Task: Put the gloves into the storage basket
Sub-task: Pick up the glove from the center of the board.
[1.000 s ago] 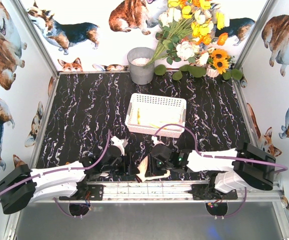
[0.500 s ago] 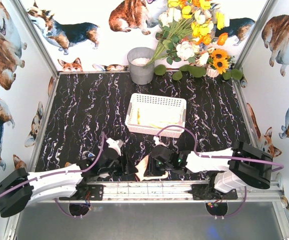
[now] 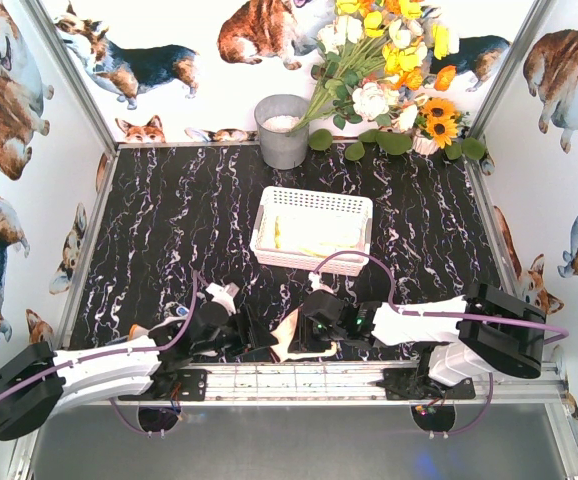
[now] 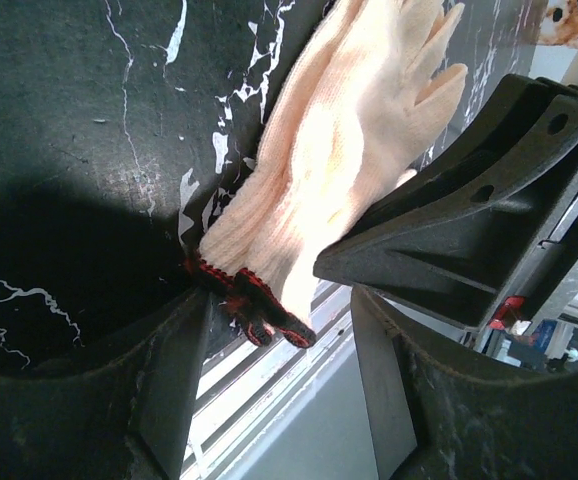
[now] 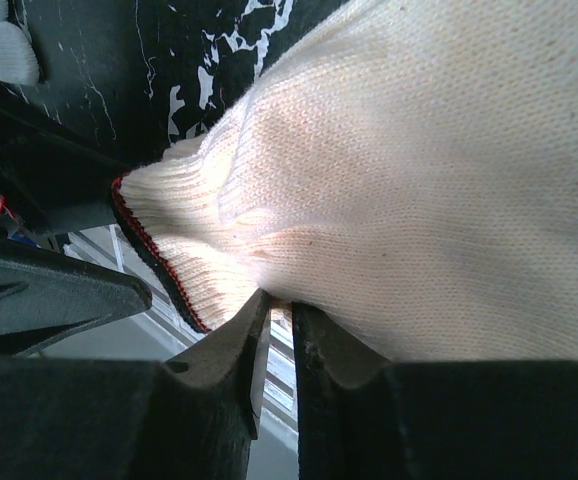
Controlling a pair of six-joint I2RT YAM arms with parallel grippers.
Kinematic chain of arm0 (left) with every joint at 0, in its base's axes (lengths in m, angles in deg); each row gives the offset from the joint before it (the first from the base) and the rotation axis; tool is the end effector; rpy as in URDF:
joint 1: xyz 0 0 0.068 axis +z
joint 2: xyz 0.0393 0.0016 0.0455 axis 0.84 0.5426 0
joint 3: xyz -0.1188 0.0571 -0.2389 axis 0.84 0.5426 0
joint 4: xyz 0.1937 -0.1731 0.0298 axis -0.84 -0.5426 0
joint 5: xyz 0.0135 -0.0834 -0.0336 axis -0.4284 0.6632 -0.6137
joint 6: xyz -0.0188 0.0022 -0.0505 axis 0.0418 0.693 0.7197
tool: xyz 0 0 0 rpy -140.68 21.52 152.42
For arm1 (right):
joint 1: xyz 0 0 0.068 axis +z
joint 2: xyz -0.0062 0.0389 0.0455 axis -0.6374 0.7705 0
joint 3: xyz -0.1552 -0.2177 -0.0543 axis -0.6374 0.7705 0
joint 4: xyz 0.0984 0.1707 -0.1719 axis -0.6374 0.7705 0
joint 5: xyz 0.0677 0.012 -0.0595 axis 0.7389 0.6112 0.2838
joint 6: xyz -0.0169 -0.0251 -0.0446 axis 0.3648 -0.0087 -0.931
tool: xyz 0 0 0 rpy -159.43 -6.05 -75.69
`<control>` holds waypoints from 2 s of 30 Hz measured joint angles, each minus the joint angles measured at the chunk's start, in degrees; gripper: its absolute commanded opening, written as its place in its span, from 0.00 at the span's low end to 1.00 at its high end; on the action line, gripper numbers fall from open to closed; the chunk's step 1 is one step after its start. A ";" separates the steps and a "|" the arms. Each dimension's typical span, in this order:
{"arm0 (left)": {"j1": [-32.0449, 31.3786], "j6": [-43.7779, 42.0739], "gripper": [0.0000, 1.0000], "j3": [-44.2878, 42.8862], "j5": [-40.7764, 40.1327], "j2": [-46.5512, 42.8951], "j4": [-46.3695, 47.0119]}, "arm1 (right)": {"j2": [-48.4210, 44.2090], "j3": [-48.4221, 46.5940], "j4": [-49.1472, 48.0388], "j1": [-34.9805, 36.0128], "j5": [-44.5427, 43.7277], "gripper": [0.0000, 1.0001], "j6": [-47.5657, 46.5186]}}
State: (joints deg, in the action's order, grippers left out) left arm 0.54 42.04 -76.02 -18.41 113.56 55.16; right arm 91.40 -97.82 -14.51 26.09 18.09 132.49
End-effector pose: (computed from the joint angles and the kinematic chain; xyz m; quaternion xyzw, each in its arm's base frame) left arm 0.0811 -0.1296 0.1210 -0.0969 0.8789 -0.4389 0.1597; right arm 0.0970 0.2209 0.1359 -0.0204 0.9464 0.3057 0.1027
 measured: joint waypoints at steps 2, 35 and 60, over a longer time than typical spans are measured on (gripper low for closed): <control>0.00 0.66 0.54 0.46 -0.11 0.09 1.07 | 0.09 -0.09 0.02 0.00 0.00 0.18 0.02; 0.00 -2.19 0.02 2.14 -3.45 16.33 21.94 | 0.00 0.96 -3.34 0.26 -3.45 0.28 4.66; 12.26 -16.65 0.00 -13.66 7.30 12.55 -8.13 | -23.28 -0.61 23.63 -15.91 -9.38 0.73 -8.37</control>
State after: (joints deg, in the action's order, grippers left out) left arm 12.80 25.38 -89.68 -11.11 126.11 47.03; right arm 68.12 -98.43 9.11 10.18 8.72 124.12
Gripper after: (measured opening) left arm 0.043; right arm 0.732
